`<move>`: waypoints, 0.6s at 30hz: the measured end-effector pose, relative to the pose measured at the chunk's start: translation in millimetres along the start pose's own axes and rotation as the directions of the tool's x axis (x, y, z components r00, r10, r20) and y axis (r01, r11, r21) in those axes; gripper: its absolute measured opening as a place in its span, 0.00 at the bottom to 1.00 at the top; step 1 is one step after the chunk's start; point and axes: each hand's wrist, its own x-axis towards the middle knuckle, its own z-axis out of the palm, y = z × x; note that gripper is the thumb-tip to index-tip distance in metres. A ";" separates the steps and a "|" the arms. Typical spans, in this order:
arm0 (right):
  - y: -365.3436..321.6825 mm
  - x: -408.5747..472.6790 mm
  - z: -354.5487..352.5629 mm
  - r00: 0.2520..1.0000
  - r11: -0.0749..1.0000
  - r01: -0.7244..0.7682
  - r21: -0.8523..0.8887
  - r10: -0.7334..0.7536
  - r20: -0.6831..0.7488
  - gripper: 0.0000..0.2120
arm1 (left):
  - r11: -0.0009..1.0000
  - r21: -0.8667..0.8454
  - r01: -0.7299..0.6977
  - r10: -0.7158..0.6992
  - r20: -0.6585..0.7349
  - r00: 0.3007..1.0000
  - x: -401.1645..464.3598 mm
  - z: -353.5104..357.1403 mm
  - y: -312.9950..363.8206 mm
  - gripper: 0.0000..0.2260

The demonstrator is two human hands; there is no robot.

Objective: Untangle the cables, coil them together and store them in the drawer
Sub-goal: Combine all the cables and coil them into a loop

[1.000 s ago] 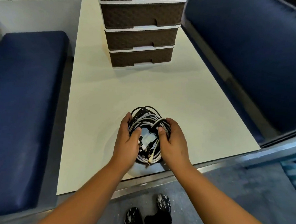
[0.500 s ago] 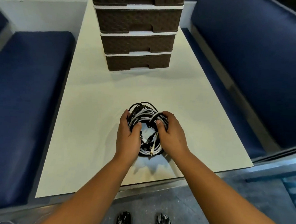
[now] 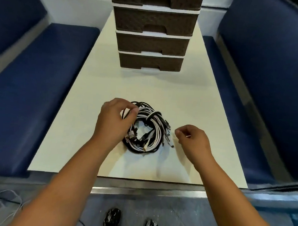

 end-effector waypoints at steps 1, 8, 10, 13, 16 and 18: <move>0.9 -2.9 3.7 0.999 1.000 0.011 -0.006 -0.010 0.032 0.04 | 0.999 0.041 -0.028 0.025 0.081 0.996 -11.3 0.5 6.8 0.06; 0.3 -32.1 21.9 0.870 0.886 0.463 -0.034 -0.447 0.209 0.13 | 0.934 0.253 -0.250 0.175 0.285 0.942 -80.9 19.5 0.0 0.15; 2.2 -34.6 25.4 0.824 0.836 0.535 -0.119 -0.485 0.293 0.13 | 0.939 0.245 -0.243 0.192 0.214 0.958 -84.3 22.9 -2.5 0.07; 2.7 -34.4 26.4 0.831 0.832 0.530 -0.162 -0.472 0.294 0.12 | 0.936 0.257 -0.239 0.204 0.155 0.967 -87.5 25.7 -2.7 0.02; 3.1 -34.9 26.9 0.826 0.822 0.543 -0.174 -0.485 0.287 0.12 | 0.911 0.280 -0.303 0.274 0.140 0.951 -93.3 24.1 -2.5 0.03; 3.5 -35.9 29.5 0.825 0.814 0.550 -0.189 -0.493 0.276 0.11 | 0.907 0.273 -0.321 0.298 0.124 0.946 -97.5 22.0 -3.1 0.04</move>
